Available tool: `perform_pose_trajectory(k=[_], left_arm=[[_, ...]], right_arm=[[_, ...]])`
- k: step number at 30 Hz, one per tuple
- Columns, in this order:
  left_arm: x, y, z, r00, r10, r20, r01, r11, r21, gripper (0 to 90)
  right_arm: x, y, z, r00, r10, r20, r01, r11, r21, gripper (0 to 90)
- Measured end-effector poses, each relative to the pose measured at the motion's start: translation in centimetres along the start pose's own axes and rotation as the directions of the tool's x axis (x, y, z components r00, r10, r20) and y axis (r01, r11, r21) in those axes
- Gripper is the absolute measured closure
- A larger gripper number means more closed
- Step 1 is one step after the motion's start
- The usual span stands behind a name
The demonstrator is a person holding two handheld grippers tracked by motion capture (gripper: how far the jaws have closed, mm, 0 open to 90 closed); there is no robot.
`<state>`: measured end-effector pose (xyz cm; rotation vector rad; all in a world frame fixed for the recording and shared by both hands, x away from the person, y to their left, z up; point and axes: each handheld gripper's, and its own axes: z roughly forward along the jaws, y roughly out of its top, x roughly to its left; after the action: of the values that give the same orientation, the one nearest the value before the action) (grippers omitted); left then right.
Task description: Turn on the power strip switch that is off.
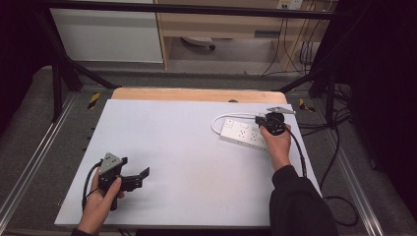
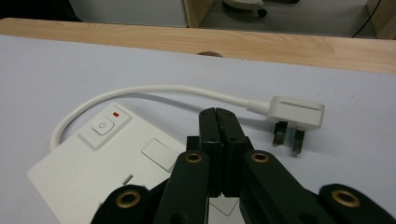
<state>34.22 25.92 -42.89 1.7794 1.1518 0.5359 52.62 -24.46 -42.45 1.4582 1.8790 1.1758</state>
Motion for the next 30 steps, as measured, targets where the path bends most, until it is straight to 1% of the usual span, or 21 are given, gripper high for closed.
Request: perform_pose_trajectory(k=[4, 5, 7, 10, 14, 18, 21, 24, 30], left_arm=[[0.0, 0.0, 0.0, 1.0000, -0.001, 0.000, 0.001, 1.0000, 0.001, 5.4], [0.0, 0.0, 0.0, 1.0000, -0.002, -0.001, 0.002, 1.0000, -0.001, 5.4], [0.0, 0.0, 0.0, 1.0000, -0.001, -0.003, 0.001, 1.0000, -0.001, 5.4], [0.0, 0.0, 0.0, 1.0000, -0.002, -0.001, 0.002, 1.0000, 0.000, 5.3], [0.0, 0.0, 0.0, 1.0000, -0.003, 0.000, 0.003, 1.0000, 0.000, 5.4], [0.0, 0.0, 0.0, 1.0000, -0.002, -0.002, 0.002, 1.0000, 0.001, 5.4], [0.0, 0.0, 0.0, 1.0000, -0.002, 0.001, 0.002, 1.0000, 0.000, 5.4], [0.0, 0.0, 0.1, 1.0000, -0.002, 0.001, 0.002, 1.0000, 0.001, 5.3], [0.0, 0.0, 0.1, 1.0000, -0.001, 0.001, 0.001, 1.0000, 0.003, 5.3]], right_arm=[[0.0, -0.3, 0.1, 1.0000, 0.002, -0.007, -0.002, 1.000, 0.014, 90.0], [0.0, -0.6, 0.2, 1.0000, -0.001, -0.005, 0.001, 1.000, 0.026, 90.0], [0.0, -0.9, 0.3, 1.0000, -0.008, -0.003, 0.009, 0.999, 0.034, 90.0], [0.0, -1.0, 0.4, 1.0000, 0.001, -0.006, -0.001, 0.999, 0.033, 90.0], [0.1, -1.2, 0.5, 0.9999, -0.009, -0.009, 0.009, 0.999, 0.043, 90.0], [0.1, -1.4, 0.6, 1.0000, -0.002, -0.008, 0.003, 0.999, 0.046, 90.0], [0.1, -1.6, 0.7, 0.9999, -0.007, -0.011, 0.007, 0.999, 0.050, 90.0], [0.2, -1.7, 0.8, 0.9999, 0.001, -0.015, 0.000, 0.999, 0.045, 90.0], [0.3, -1.7, 0.8, 0.9999, -0.005, -0.016, 0.005, 0.999, 0.044, 90.0]])
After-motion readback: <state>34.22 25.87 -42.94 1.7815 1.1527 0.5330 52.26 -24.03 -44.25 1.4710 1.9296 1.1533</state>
